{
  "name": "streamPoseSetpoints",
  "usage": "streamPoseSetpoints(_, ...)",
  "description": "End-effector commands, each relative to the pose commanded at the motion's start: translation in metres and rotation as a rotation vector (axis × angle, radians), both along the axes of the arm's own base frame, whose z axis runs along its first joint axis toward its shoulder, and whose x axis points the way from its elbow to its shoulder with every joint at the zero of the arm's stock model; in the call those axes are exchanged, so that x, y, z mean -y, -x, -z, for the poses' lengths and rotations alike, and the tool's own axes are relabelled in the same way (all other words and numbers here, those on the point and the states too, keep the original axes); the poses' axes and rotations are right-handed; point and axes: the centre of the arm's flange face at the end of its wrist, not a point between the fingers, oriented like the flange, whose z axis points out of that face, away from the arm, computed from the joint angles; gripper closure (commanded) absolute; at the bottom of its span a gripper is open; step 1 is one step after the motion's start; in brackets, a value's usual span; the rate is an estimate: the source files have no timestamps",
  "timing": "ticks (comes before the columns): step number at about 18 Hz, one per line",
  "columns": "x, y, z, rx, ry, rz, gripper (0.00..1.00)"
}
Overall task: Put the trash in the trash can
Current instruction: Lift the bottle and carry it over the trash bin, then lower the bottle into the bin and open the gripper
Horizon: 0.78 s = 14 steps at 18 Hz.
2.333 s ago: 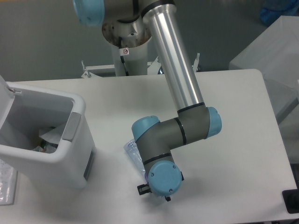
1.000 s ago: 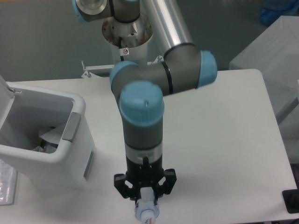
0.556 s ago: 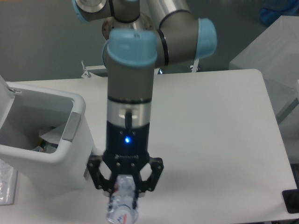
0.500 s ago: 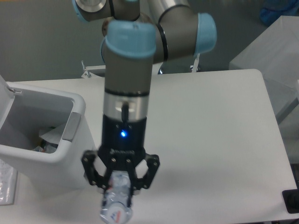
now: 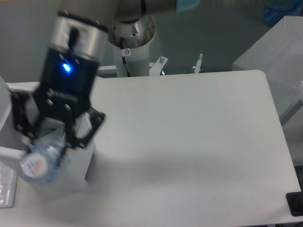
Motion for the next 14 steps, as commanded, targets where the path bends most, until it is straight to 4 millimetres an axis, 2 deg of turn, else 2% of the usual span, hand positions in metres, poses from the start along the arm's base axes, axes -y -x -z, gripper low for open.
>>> streamPoseSetpoints(2, -0.002, -0.020, 0.011, 0.008, 0.020, 0.030, 0.51)
streamPoseSetpoints(8, -0.009, -0.032, 0.071, 0.035, 0.112, 0.077, 0.51)
streamPoseSetpoints(12, -0.011, -0.031, 0.097, 0.035, 0.147, 0.099, 0.50)
streamPoseSetpoints(13, -0.011, -0.032, 0.098, 0.037, 0.150, 0.099, 0.48)
streamPoseSetpoints(14, -0.010, -0.032, 0.100, 0.038, 0.153, 0.100, 0.41)
